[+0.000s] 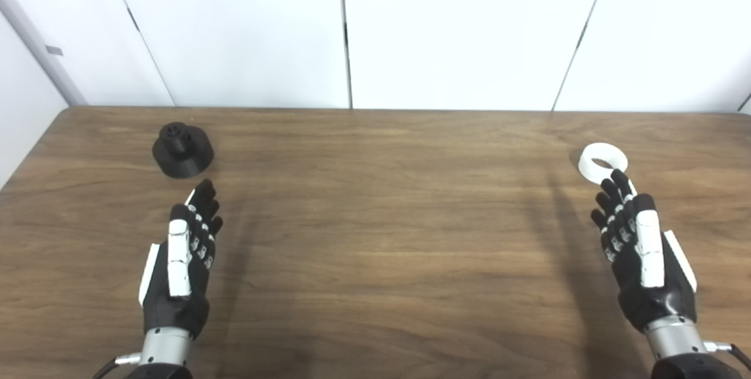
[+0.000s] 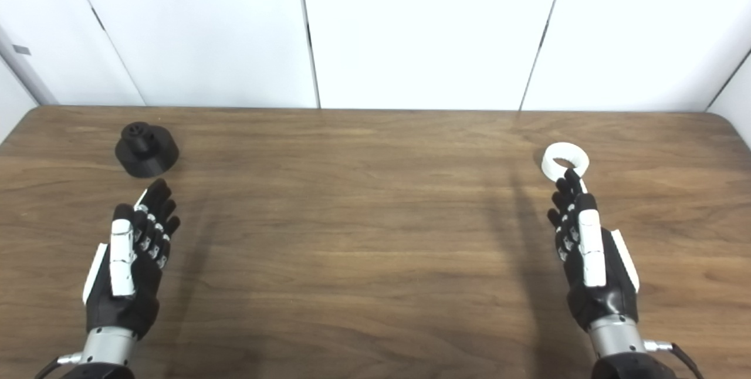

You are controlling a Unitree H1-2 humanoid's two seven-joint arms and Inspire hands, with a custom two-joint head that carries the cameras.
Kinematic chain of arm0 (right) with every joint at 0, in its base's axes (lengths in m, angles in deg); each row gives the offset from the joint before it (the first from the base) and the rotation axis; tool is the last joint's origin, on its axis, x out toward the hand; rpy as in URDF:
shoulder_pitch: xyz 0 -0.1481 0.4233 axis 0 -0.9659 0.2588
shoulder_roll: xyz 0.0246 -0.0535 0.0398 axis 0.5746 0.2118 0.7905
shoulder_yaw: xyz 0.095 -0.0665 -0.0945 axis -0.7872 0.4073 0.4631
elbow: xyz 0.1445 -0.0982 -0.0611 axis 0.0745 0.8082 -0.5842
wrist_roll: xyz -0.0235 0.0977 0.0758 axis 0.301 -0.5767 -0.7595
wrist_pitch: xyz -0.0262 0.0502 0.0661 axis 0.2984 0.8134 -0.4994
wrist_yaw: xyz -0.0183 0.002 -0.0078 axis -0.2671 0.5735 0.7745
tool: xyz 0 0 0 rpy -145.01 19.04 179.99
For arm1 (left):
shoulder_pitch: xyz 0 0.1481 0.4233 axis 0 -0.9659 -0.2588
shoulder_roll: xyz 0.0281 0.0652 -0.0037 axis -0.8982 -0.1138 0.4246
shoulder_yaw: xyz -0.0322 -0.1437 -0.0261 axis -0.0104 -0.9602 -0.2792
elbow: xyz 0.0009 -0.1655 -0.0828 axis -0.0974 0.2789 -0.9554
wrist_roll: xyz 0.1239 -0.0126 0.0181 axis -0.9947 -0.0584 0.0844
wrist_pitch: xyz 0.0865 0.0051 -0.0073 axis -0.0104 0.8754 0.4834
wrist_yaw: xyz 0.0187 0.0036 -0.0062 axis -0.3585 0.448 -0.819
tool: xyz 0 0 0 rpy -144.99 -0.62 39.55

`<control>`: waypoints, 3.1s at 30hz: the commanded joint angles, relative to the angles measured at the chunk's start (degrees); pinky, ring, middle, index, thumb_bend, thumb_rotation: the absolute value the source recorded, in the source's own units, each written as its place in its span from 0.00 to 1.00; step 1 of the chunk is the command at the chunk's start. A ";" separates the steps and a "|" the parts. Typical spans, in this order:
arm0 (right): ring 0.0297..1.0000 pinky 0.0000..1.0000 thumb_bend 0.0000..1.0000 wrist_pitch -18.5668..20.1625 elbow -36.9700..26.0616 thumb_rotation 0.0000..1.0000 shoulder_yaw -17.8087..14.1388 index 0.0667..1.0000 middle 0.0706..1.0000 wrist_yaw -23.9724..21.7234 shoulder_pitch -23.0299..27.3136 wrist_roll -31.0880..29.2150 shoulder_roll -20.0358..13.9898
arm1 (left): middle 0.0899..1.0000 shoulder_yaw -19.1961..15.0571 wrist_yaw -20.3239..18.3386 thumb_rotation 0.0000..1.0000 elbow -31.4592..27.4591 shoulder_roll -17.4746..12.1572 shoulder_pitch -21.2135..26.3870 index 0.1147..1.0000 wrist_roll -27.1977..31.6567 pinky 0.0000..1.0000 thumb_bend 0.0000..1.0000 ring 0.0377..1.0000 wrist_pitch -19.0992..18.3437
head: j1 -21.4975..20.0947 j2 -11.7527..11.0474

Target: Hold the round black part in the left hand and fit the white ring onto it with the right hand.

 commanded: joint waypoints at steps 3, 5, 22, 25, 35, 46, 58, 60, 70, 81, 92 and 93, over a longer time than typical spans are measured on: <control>1.00 1.00 0.47 -1.73 -1.42 1.00 0.14 1.00 1.00 -0.68 -4.43 -1.16 -1.22 | 0.97 0.45 0.32 1.00 -2.03 -0.50 -3.70 0.93 -0.65 1.00 0.54 0.99 1.36 | 0.04 0.07; 1.00 1.00 0.46 -1.82 -1.42 1.00 0.17 1.00 1.00 -0.50 -4.47 -0.88 -1.22 | 0.97 0.43 0.29 0.99 -1.93 -0.61 -3.75 0.93 -0.77 1.00 0.54 0.99 1.55 | 0.01 0.08; 1.00 1.00 0.45 -2.69 -0.60 1.00 -0.17 1.00 1.00 -0.97 -4.44 -1.11 -2.03 | 0.96 1.35 0.24 1.00 -1.49 -0.26 -3.90 0.93 -1.92 1.00 0.51 0.98 2.41 | 5.88 -1.85; 1.00 1.00 0.44 -3.49 0.05 1.00 -0.23 1.00 1.00 -1.55 -4.36 -0.90 -2.74 | 0.97 2.14 0.45 1.00 -1.26 0.13 -4.02 0.93 -2.90 1.00 0.51 0.98 2.74 | 9.36 -2.86; 1.00 1.00 0.52 -4.91 2.12 1.00 -1.55 1.00 1.00 -2.87 -4.07 -0.88 -3.54 | 0.95 4.40 1.80 0.92 0.77 2.61 -4.69 0.91 -4.38 1.00 0.54 0.96 5.51 | 19.88 -7.78; 0.99 1.00 0.45 -4.42 1.55 1.00 -1.84 0.95 0.96 -2.23 -4.33 1.03 -3.40 | 0.96 6.51 3.79 0.92 2.94 3.09 -4.52 0.92 -5.24 0.99 0.56 0.96 7.10 | 22.39 -10.36; 0.94 0.96 0.40 -4.79 2.38 1.00 -2.57 0.92 0.92 -2.72 -4.05 0.50 -3.94 | 0.96 8.45 5.59 0.95 2.99 2.72 -4.62 0.93 -9.13 1.00 0.53 0.96 7.83 | 21.60 -9.28; 0.94 0.95 0.40 -4.92 2.48 1.00 -2.64 0.92 0.92 -2.82 -3.97 0.47 -4.03 | 0.96 8.78 6.16 0.93 2.99 2.65 -4.53 0.93 -10.70 1.00 0.51 0.96 8.20 | 21.28 -9.11; 0.90 0.90 0.45 -5.88 3.75 1.00 -2.55 0.88 0.89 -3.06 -3.99 1.50 -4.53 | 0.97 9.51 10.76 0.87 2.90 1.67 -4.18 0.94 -22.21 0.99 0.53 0.98 9.40 | 19.92 -9.14; 0.91 0.87 0.52 -10.52 6.30 1.00 -1.95 0.87 0.89 -3.44 -3.98 2.43 -4.17 | 1.00 2.23 10.83 0.67 -3.91 -6.78 3.04 0.90 -40.75 1.00 0.88 1.00 2.50 | 19.00 -8.88; 0.93 0.91 0.58 -9.89 4.75 1.00 -1.32 0.90 0.91 -3.54 -4.55 3.25 -4.21 | 0.95 -0.63 10.95 0.56 0.25 -14.95 10.46 0.85 -52.23 0.86 1.00 0.96 -6.32 | 19.36 -8.44; 0.94 0.95 0.60 -9.86 4.70 1.00 -1.23 0.90 0.91 -3.56 -4.58 3.46 -4.24 | 0.94 -0.63 11.03 0.56 1.17 -15.59 10.95 0.84 -52.75 0.86 1.00 0.96 -6.53 | 19.33 -8.40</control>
